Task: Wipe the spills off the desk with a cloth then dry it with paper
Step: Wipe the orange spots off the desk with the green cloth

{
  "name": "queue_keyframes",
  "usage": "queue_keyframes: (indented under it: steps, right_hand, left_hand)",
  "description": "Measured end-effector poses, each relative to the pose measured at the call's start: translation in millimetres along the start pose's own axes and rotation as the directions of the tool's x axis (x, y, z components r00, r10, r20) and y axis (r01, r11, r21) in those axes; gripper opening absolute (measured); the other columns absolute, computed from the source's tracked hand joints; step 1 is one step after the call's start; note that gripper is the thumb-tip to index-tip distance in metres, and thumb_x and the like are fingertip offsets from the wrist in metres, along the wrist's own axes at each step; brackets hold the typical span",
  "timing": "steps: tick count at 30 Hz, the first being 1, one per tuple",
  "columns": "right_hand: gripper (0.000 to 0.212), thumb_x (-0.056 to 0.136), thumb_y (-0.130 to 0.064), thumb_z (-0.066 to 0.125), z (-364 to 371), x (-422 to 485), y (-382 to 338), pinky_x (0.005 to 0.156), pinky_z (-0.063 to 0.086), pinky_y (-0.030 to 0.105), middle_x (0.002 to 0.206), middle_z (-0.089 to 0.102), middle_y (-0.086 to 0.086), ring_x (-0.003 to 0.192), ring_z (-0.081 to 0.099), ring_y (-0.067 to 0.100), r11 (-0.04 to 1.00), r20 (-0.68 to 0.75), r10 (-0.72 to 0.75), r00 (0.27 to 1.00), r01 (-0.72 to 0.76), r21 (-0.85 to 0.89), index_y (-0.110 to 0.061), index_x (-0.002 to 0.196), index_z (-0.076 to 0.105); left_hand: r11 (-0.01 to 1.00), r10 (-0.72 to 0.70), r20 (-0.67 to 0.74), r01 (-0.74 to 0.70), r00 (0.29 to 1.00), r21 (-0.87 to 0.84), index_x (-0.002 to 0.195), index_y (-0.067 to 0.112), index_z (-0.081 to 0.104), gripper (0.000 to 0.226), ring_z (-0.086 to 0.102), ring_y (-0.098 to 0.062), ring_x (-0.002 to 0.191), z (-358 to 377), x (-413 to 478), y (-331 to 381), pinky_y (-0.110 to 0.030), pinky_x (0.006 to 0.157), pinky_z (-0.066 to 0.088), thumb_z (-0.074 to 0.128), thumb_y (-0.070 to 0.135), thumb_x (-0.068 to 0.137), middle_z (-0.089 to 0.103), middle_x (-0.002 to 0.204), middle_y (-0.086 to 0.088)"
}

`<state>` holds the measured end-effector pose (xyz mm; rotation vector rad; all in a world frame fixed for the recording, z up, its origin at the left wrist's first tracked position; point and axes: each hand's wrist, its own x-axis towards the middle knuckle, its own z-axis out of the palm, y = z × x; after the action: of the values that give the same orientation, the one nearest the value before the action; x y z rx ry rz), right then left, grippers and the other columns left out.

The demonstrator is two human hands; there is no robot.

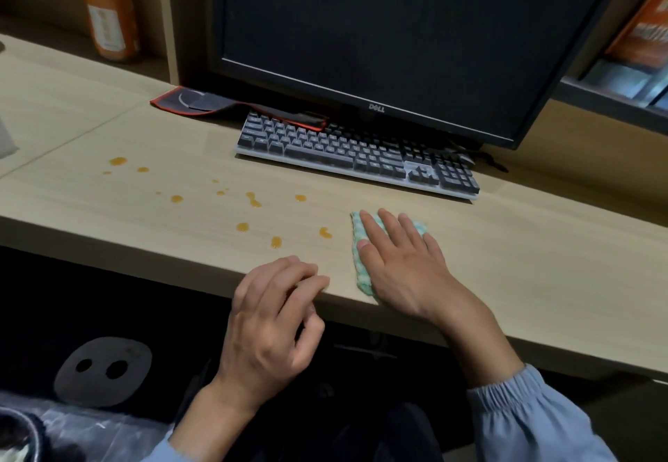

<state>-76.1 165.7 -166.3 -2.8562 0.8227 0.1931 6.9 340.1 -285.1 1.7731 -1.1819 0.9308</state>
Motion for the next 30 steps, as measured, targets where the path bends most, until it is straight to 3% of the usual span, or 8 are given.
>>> queue_keyframes:
  steps: [3, 9, 13, 17, 30]
  right_hand:
    - [0.058, 0.105, -0.053, 0.005, -6, 23, -2, 0.124, -0.009, 0.048, 0.169, -0.015, -0.01, 0.154, -0.02, 0.015, 1.0, 0.0, 0.006, 1.0, -0.006, 0.005, -0.042, 0.159, -0.01]
    - [0.059, 0.105, -0.051, 0.007, -15, 63, -10, 0.124, -0.008, 0.052, 0.17, -0.012, -0.005, 0.155, -0.017, 0.021, 0.998, 0.003, 0.051, 0.999, -0.051, 0.026, -0.038, 0.161, -0.007]
    - [0.06, 0.105, -0.048, 0.006, -17, 73, -26, 0.122, -0.009, 0.056, 0.17, -0.014, 0.002, 0.155, -0.019, 0.026, 0.995, 0.019, 0.093, 0.995, -0.094, 0.041, -0.032, 0.162, -0.008]
    - [0.06, 0.106, -0.05, 0.006, -13, 68, -27, 0.123, -0.01, 0.055, 0.169, -0.017, 0.0, 0.154, -0.022, 0.025, 0.999, 0.015, 0.039, 0.999, -0.039, 0.019, -0.033, 0.161, -0.01]
    - [0.058, 0.106, -0.05, 0.006, -10, 80, -33, 0.123, -0.01, 0.053, 0.168, -0.02, -0.008, 0.153, -0.024, 0.021, 0.999, 0.009, -0.04, 0.999, 0.041, -0.009, -0.036, 0.161, -0.01]
  left_hand:
    - [0.999, 0.048, 0.002, -0.048, 0.999, 0.024, 0.13, 0.012, 0.063, 0.041, 0.059, -0.027, 0.132, 0, -6, -5, -0.042, 0.119, 0.039, 0.058, 0.007, 0.09, 0.072, 0.127, -0.01]
    - [0.996, -0.023, -0.102, 0.032, 0.995, 0.089, 0.119, 0.002, 0.074, 0.034, 0.063, -0.028, 0.125, -5, -6, -26, -0.043, 0.112, 0.044, 0.054, 0.003, 0.09, 0.073, 0.124, -0.01]
    - [0.995, 0.008, -0.13, 0.005, 0.991, 0.103, 0.125, 0.007, 0.066, 0.039, 0.061, -0.028, 0.12, 7, -8, -27, -0.048, 0.104, 0.05, 0.053, 0.005, 0.088, 0.07, 0.125, -0.009]
    - [0.994, 0.029, -0.167, -0.011, 0.985, 0.106, 0.125, 0.008, 0.061, 0.043, 0.057, -0.027, 0.12, 14, -7, -28, -0.045, 0.102, 0.05, 0.055, 0.006, 0.083, 0.06, 0.129, -0.005]
    - [0.992, 0.042, -0.189, -0.018, 0.981, 0.126, 0.125, 0.008, 0.06, 0.048, 0.057, -0.026, 0.119, 18, -8, -28, -0.039, 0.109, 0.044, 0.057, 0.006, 0.077, 0.06, 0.128, -0.005]
